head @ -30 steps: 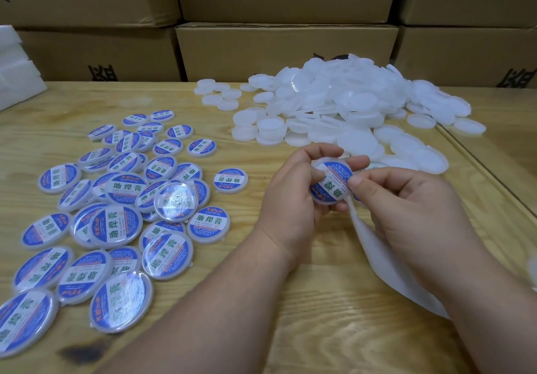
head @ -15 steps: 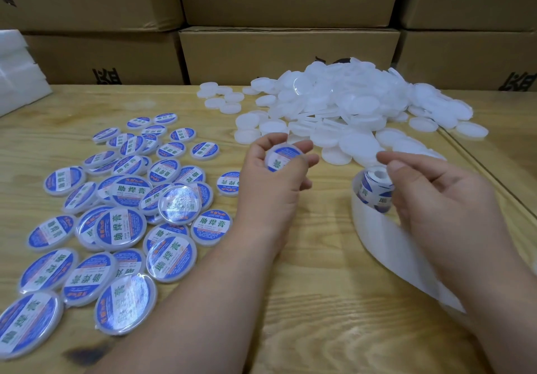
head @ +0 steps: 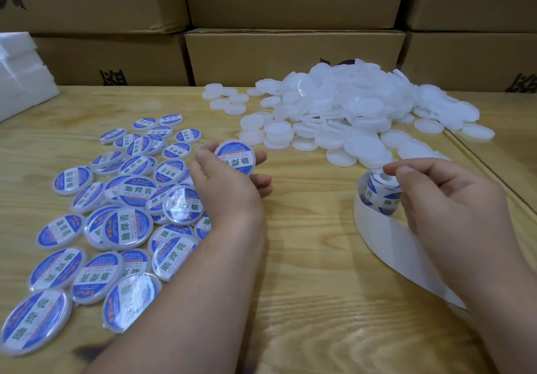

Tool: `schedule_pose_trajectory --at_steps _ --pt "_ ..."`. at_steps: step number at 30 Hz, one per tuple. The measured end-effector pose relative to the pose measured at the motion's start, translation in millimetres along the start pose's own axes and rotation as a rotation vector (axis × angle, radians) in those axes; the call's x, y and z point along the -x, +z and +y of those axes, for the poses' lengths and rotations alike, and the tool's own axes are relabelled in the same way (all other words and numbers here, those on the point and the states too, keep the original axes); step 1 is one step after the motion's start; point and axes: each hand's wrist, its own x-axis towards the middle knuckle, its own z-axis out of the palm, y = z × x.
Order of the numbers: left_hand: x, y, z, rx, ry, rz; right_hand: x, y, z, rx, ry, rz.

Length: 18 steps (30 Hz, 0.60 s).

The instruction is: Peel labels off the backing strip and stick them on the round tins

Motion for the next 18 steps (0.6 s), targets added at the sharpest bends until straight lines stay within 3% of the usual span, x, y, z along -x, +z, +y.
schedule_pose_trajectory --at_steps 4,9,14,18 --pt "-2 0 3 0.138 -0.053 0.086 0 0 1 0.003 0.003 -0.001" --pt "-7 -2 8 0.124 0.038 0.148 0 1 1 0.014 -0.015 0.004" --pt "-8 -4 16 0.196 0.070 0.153 -1 1 3 0.002 -0.032 -0.006" --pt "-4 -2 16 0.319 -0.021 0.051 -2 1 6 0.013 -0.007 -0.011"
